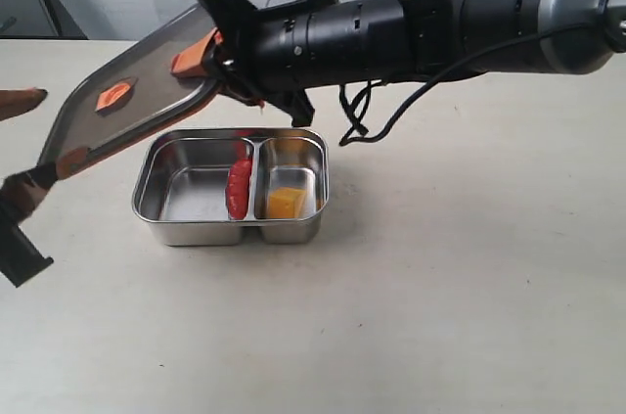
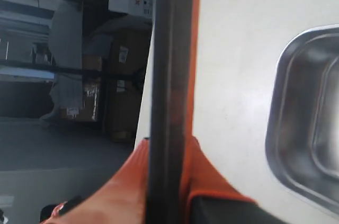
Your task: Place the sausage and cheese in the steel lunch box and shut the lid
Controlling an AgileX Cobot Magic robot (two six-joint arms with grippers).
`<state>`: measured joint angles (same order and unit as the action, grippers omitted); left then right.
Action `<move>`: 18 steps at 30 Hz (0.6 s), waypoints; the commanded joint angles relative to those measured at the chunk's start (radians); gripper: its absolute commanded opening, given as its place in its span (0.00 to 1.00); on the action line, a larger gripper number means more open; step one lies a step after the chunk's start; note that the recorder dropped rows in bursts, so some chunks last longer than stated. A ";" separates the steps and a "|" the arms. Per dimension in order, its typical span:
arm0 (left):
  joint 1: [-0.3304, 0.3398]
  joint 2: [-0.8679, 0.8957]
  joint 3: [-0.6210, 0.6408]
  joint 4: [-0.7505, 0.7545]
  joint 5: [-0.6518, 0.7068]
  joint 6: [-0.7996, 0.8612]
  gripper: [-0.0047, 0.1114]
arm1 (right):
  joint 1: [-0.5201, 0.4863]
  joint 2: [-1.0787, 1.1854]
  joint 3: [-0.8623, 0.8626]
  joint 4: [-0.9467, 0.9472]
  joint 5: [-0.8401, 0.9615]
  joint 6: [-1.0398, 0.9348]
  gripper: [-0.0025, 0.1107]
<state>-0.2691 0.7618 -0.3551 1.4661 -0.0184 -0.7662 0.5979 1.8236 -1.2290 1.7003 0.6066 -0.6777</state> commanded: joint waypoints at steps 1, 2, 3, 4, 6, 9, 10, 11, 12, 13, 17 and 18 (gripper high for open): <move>-0.002 -0.005 -0.041 -0.174 0.086 -0.022 0.44 | -0.101 0.014 0.000 0.003 0.048 -0.057 0.01; -0.002 -0.001 -0.055 -0.206 0.091 -0.027 0.44 | -0.123 0.023 0.000 0.003 0.088 -0.070 0.01; -0.002 0.003 -0.065 -0.232 0.102 -0.036 0.44 | -0.138 0.034 0.000 0.003 0.124 -0.082 0.01; -0.002 0.013 -0.078 -0.249 0.124 -0.052 0.44 | -0.153 0.044 0.000 0.003 0.163 -0.091 0.01; -0.002 0.038 -0.099 -0.251 0.170 -0.113 0.44 | -0.170 0.064 0.006 0.016 0.217 -0.127 0.01; -0.002 0.087 -0.134 -0.217 0.185 -0.219 0.44 | -0.179 0.079 0.021 0.031 0.236 -0.196 0.01; -0.002 0.108 -0.143 -0.201 0.166 -0.241 0.44 | -0.179 0.079 0.033 0.039 0.227 -0.216 0.01; -0.002 0.131 -0.153 -0.178 0.144 -0.253 0.44 | -0.179 0.079 0.045 0.044 0.225 -0.238 0.01; -0.002 0.151 -0.159 -0.165 0.131 -0.253 0.44 | -0.179 0.079 0.060 0.044 0.225 -0.254 0.01; -0.002 0.177 -0.169 -0.163 0.129 -0.253 0.44 | -0.179 0.079 0.079 0.044 0.231 -0.273 0.01; -0.002 0.291 -0.196 -0.148 0.140 -0.253 0.44 | -0.179 0.081 0.140 0.044 0.214 -0.323 0.01; -0.002 0.317 -0.202 -0.139 0.135 -0.253 0.44 | -0.179 0.081 0.149 0.044 0.209 -0.327 0.01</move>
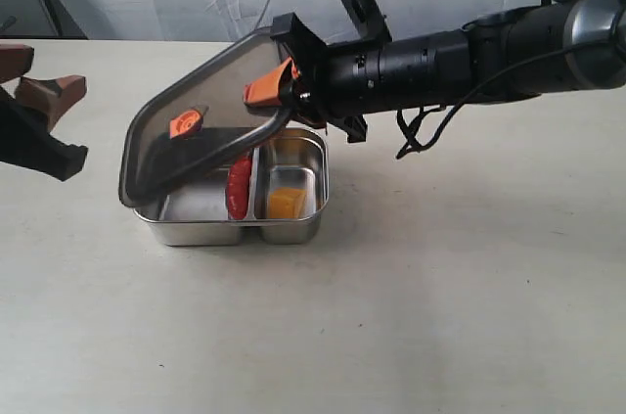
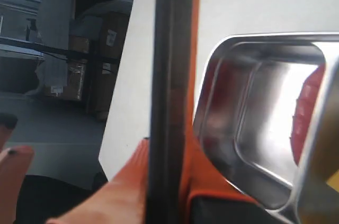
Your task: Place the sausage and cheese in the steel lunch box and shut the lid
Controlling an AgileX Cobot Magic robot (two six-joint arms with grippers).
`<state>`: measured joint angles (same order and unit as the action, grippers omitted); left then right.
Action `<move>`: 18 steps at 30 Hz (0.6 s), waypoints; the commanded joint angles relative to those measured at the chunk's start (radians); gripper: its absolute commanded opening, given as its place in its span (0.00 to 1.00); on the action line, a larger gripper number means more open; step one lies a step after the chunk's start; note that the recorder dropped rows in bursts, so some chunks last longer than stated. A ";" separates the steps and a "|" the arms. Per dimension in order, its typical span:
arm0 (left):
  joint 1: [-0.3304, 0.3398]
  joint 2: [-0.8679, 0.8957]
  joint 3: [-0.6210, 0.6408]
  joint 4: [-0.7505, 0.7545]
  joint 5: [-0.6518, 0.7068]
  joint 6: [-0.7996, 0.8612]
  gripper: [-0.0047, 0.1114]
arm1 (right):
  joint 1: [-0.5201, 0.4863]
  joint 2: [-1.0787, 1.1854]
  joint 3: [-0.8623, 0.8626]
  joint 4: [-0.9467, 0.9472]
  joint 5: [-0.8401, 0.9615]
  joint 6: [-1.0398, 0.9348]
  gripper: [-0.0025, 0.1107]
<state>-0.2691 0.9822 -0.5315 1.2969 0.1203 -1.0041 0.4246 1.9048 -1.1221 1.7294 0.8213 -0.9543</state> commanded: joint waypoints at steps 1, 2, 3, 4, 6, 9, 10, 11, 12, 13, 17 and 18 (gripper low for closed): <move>-0.002 0.116 -0.031 0.033 -0.009 -0.015 0.44 | -0.005 0.002 0.044 0.015 -0.011 -0.057 0.01; -0.002 0.157 -0.040 0.033 -0.033 -0.015 0.44 | -0.005 0.002 0.046 0.015 -0.028 -0.073 0.01; -0.002 0.170 -0.045 0.033 -0.047 -0.015 0.44 | -0.005 0.002 0.043 0.015 -0.040 -0.073 0.01; -0.002 0.198 -0.053 0.033 -0.061 -0.013 0.44 | -0.005 0.002 0.044 0.015 -0.072 -0.073 0.01; -0.002 0.231 -0.060 0.062 -0.081 -0.013 0.44 | -0.005 0.002 0.044 0.015 -0.097 -0.069 0.01; -0.002 0.298 -0.061 0.115 -0.104 -0.007 0.42 | -0.005 0.002 0.044 0.015 -0.122 -0.063 0.01; -0.002 0.320 -0.061 0.123 -0.102 -0.007 0.40 | -0.005 0.002 0.044 0.015 -0.129 -0.063 0.01; -0.002 0.361 -0.061 0.159 -0.109 -0.007 0.34 | -0.005 0.002 0.046 0.015 -0.133 -0.063 0.01; -0.002 0.381 -0.061 0.183 -0.120 -0.007 0.31 | -0.005 0.002 0.046 0.015 -0.125 -0.057 0.01; -0.002 0.408 -0.067 0.197 -0.120 -0.007 0.27 | -0.005 0.002 0.046 0.015 -0.089 -0.033 0.01; -0.002 0.393 -0.107 0.163 -0.120 -0.012 0.25 | -0.005 -0.005 0.038 0.015 -0.057 0.041 0.01; -0.002 0.372 -0.137 0.143 -0.113 -0.012 0.25 | -0.005 -0.012 0.038 0.015 -0.057 0.067 0.01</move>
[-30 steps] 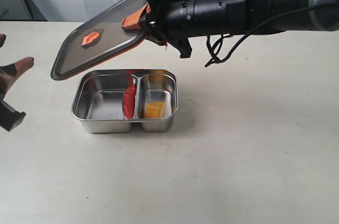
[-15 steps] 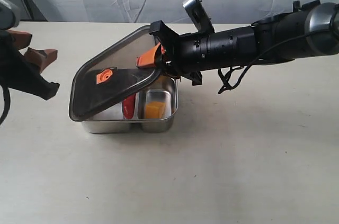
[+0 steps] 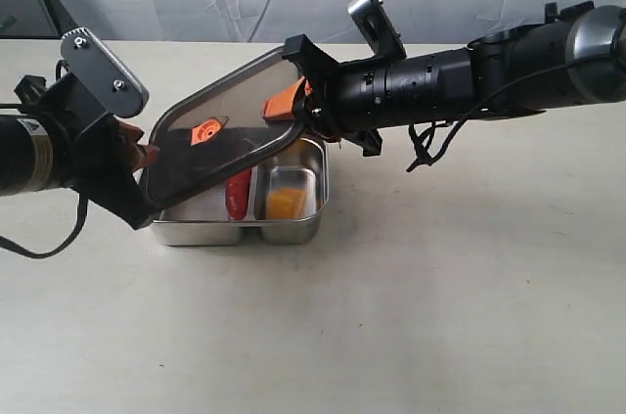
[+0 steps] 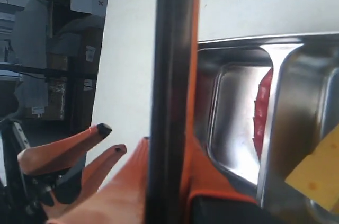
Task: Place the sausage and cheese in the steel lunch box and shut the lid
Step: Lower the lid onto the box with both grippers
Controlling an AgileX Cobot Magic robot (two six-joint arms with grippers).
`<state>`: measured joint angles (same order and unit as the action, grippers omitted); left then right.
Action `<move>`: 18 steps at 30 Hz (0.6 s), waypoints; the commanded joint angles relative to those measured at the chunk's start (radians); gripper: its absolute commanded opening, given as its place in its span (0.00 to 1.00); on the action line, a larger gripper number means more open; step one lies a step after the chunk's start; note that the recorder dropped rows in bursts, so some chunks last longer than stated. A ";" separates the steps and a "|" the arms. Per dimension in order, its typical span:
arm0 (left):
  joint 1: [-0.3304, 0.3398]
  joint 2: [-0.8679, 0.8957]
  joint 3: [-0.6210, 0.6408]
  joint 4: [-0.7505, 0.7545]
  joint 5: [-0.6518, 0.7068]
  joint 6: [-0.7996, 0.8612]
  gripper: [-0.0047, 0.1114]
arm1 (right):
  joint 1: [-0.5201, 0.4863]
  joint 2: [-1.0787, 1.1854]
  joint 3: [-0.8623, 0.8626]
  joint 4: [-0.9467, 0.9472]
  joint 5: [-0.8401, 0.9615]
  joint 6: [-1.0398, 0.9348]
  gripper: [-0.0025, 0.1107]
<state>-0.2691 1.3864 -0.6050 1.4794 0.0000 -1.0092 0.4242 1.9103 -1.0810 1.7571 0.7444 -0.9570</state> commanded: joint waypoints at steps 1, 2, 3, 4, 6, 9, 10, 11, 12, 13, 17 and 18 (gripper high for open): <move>-0.002 -0.042 -0.077 -0.044 0.007 -0.007 0.25 | -0.005 -0.020 -0.003 -0.013 0.020 0.077 0.01; -0.002 -0.049 -0.093 -0.050 0.007 -0.007 0.25 | -0.005 -0.020 -0.003 -0.013 0.020 0.083 0.01; -0.002 -0.051 -0.107 -0.050 0.007 -0.007 0.25 | -0.005 -0.020 -0.003 -0.013 0.020 0.091 0.01; -0.002 -0.051 -0.116 -0.050 0.007 -0.007 0.26 | -0.005 -0.020 -0.003 -0.013 0.012 0.109 0.01; -0.002 -0.042 -0.126 -0.050 0.005 -0.007 0.29 | 0.000 -0.020 -0.003 -0.013 -0.007 0.156 0.01; -0.002 -0.012 -0.126 -0.048 0.008 -0.001 0.37 | 0.024 -0.020 -0.003 -0.013 -0.032 0.194 0.01; -0.002 0.000 -0.126 -0.048 0.010 -0.001 0.38 | 0.029 -0.020 -0.003 -0.013 -0.051 0.194 0.01; -0.002 0.009 -0.126 -0.048 0.015 -0.001 0.39 | 0.036 -0.020 -0.003 -0.013 -0.079 0.194 0.01; -0.002 0.016 -0.126 -0.048 0.015 -0.001 0.40 | 0.043 -0.020 -0.003 -0.013 -0.100 0.194 0.01; -0.002 0.021 -0.126 -0.048 0.015 -0.001 0.40 | 0.046 -0.020 -0.003 -0.013 -0.112 0.194 0.01; -0.002 0.040 -0.126 -0.046 0.015 -0.001 0.39 | 0.055 -0.020 -0.003 -0.013 -0.124 0.194 0.01; -0.002 0.046 -0.126 -0.046 0.015 -0.001 0.39 | 0.055 -0.020 -0.003 -0.013 -0.127 0.184 0.01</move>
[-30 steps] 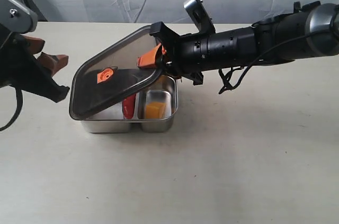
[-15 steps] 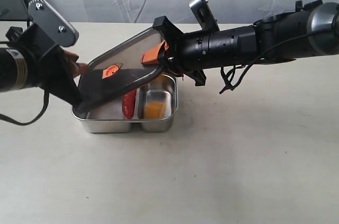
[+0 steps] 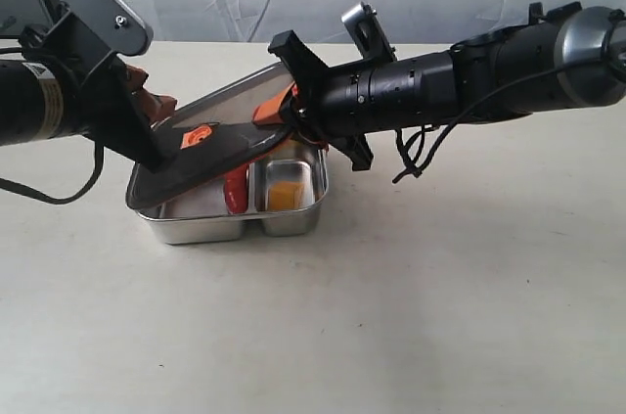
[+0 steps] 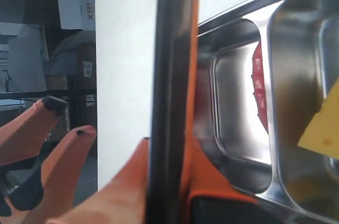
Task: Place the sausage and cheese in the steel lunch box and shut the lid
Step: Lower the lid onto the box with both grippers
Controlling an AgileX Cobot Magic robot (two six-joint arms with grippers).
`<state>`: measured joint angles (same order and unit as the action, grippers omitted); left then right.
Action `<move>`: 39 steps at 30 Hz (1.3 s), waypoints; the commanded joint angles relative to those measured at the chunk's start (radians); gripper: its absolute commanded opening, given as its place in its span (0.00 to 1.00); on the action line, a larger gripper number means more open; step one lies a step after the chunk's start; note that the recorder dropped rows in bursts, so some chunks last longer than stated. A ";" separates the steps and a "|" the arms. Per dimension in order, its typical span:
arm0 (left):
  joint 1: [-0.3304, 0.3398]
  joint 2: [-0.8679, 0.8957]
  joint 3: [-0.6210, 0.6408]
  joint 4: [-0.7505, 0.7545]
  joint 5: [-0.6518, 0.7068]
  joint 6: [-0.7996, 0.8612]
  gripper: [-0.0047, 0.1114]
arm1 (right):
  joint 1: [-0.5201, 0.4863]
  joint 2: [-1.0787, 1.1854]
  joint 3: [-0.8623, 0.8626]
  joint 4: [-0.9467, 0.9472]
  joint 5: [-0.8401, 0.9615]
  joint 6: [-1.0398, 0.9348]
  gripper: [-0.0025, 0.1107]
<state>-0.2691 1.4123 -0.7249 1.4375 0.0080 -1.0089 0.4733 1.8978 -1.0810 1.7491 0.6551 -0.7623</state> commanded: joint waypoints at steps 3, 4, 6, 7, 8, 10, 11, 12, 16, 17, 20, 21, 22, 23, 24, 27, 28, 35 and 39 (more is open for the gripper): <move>-0.002 0.046 -0.006 0.016 0.003 -0.001 0.39 | 0.006 -0.008 -0.001 -0.005 -0.071 -0.039 0.01; -0.002 0.058 -0.006 0.019 -0.001 -0.001 0.39 | 0.006 -0.008 -0.001 -0.005 -0.094 -0.039 0.01; -0.002 0.085 -0.006 0.018 -0.008 -0.001 0.36 | 0.006 -0.008 -0.001 -0.010 -0.122 -0.039 0.01; -0.002 0.099 -0.006 0.020 -0.008 -0.001 0.32 | 0.006 -0.008 -0.001 -0.023 -0.128 -0.039 0.01; -0.002 0.111 -0.006 0.023 -0.008 -0.001 0.28 | 0.006 -0.008 -0.001 -0.034 -0.130 -0.039 0.01; -0.002 0.143 -0.006 0.040 -0.008 -0.001 0.19 | 0.006 -0.008 -0.001 -0.057 -0.130 -0.039 0.01; -0.002 0.156 -0.006 0.040 -0.008 -0.001 0.15 | 0.006 -0.008 -0.001 -0.067 -0.130 -0.039 0.01; -0.002 0.173 -0.006 0.040 -0.008 -0.001 0.11 | 0.006 -0.008 -0.001 -0.080 -0.130 -0.039 0.01; -0.002 0.242 -0.007 0.045 -0.028 -0.001 0.04 | 0.006 -0.008 -0.001 -0.137 -0.137 -0.039 0.01; -0.002 0.255 -0.007 0.045 -0.036 -0.001 0.04 | 0.006 -0.008 -0.001 -0.147 -0.137 -0.039 0.01; -0.002 0.293 -0.007 0.045 -0.072 -0.001 0.04 | 0.006 -0.008 -0.001 -0.168 -0.132 -0.039 0.01; -0.002 0.305 -0.007 0.048 -0.080 -0.001 0.04 | 0.006 -0.008 -0.001 -0.181 -0.132 -0.039 0.01; -0.002 0.311 -0.007 0.048 -0.082 -0.001 0.04 | 0.006 -0.008 -0.001 -0.196 -0.130 -0.039 0.01; -0.002 0.316 -0.007 0.048 -0.084 -0.001 0.04 | 0.006 -0.008 -0.001 -0.213 -0.129 -0.039 0.01; -0.002 0.316 -0.007 0.048 -0.084 -0.001 0.04 | 0.006 -0.008 -0.001 -0.229 -0.129 -0.037 0.01; -0.002 0.316 -0.007 0.062 -0.084 -0.001 0.04 | 0.006 -0.008 -0.001 -0.291 -0.135 -0.020 0.01; -0.002 0.316 -0.007 0.062 -0.084 -0.001 0.04 | 0.006 -0.008 -0.001 -0.303 -0.138 -0.018 0.01; -0.002 0.316 -0.007 0.086 -0.094 -0.001 0.04 | 0.006 -0.008 -0.001 -0.312 -0.140 -0.018 0.01; -0.002 0.316 -0.007 0.091 -0.094 -0.001 0.04 | 0.006 -0.008 -0.001 -0.320 -0.138 -0.018 0.02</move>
<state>-0.2608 1.6844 -0.7523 1.5162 -0.0192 -1.0054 0.4824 1.8920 -1.0847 1.5340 0.5493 -0.7416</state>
